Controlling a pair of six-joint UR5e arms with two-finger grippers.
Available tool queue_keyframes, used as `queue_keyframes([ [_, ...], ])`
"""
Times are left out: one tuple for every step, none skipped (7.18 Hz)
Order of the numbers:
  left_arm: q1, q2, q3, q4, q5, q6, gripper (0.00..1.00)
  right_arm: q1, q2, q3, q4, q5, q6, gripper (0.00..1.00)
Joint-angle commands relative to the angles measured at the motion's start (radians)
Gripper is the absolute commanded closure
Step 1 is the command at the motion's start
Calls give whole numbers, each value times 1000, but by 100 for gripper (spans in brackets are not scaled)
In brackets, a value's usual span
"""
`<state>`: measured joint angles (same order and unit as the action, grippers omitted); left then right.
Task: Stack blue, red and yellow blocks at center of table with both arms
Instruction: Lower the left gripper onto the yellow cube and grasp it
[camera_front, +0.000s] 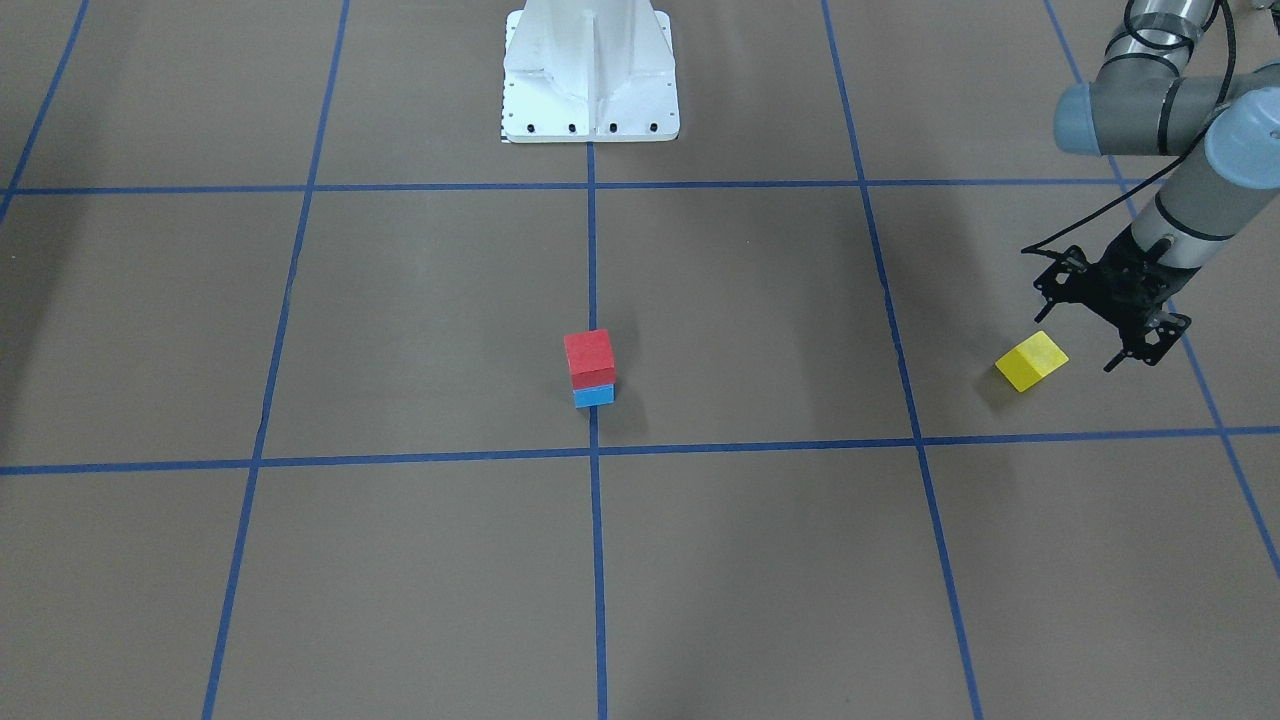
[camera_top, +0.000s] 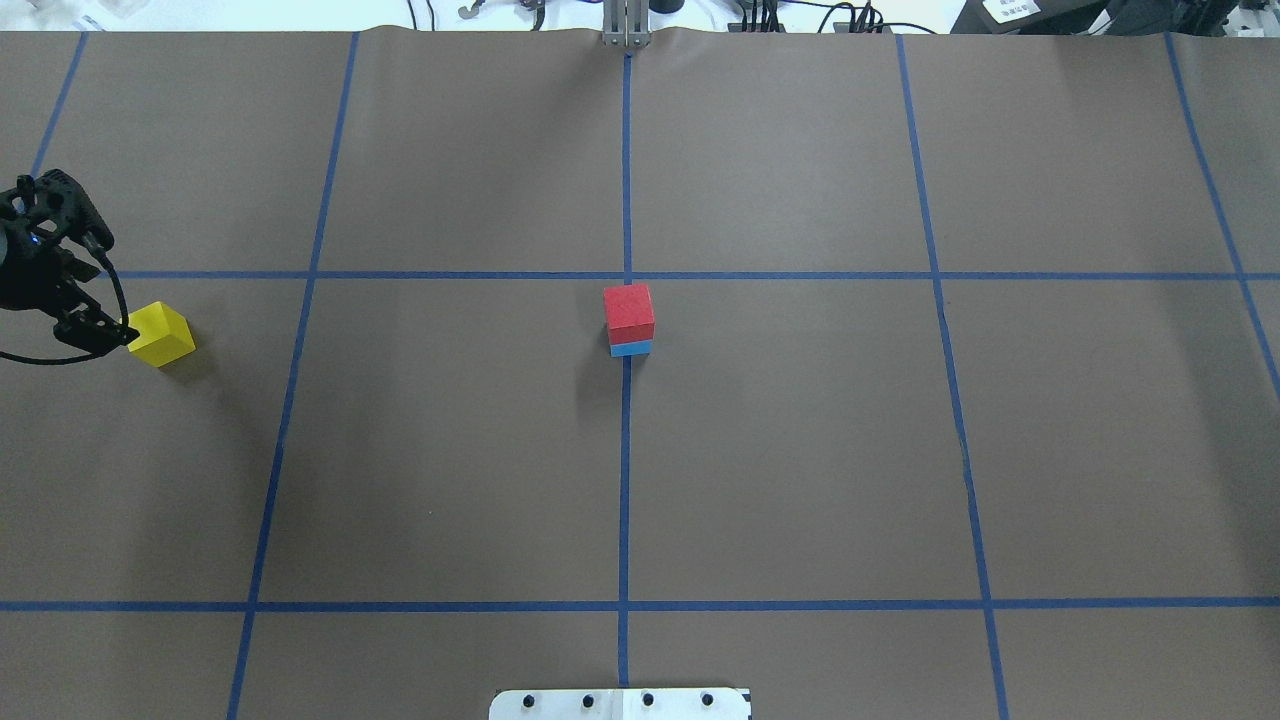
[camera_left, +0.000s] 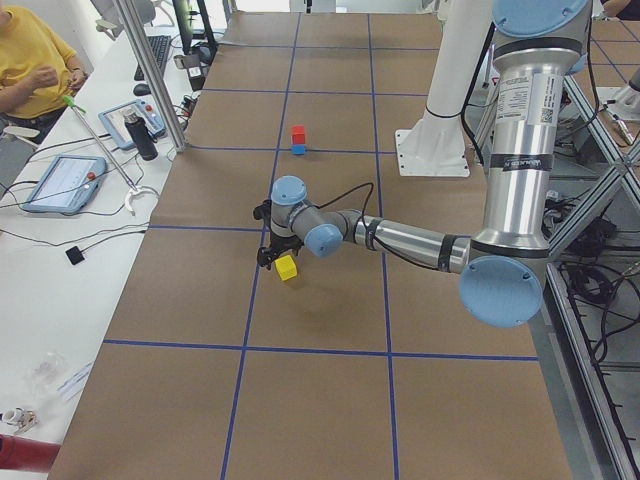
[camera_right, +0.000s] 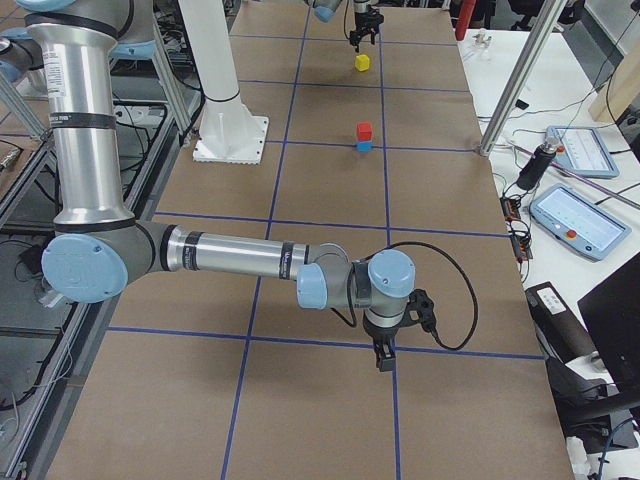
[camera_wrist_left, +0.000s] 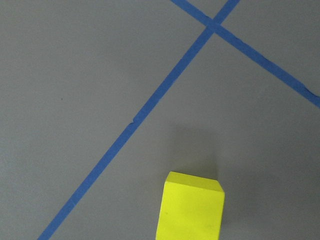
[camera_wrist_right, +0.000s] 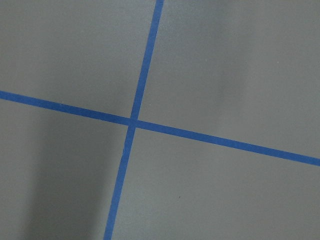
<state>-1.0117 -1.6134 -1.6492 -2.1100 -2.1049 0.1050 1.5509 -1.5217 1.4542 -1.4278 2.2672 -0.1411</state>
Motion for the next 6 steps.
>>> queue_keyframes([
  [4, -10, 26, -41, -1, -1, 0, 0, 0, -2, 0, 0, -2, 0],
  [22, -14, 34, -41, 0, -1, 1, 0, 0, -2, 0, 0, -2, 0],
  [44, -19, 45, -41, 0, 1, 1, 0, 0, -3, 0, 0, -2, 0],
  [70, -23, 52, -41, 0, -1, 1, 0, 0, -5, 0, -2, -2, 0],
  [81, -37, 68, -41, 0, -1, 1, 0, 0, -6, 0, -2, -2, 0],
  [82, -48, 86, -41, 0, 2, 1, 0, 0, -6, 0, -2, -2, 0],
])
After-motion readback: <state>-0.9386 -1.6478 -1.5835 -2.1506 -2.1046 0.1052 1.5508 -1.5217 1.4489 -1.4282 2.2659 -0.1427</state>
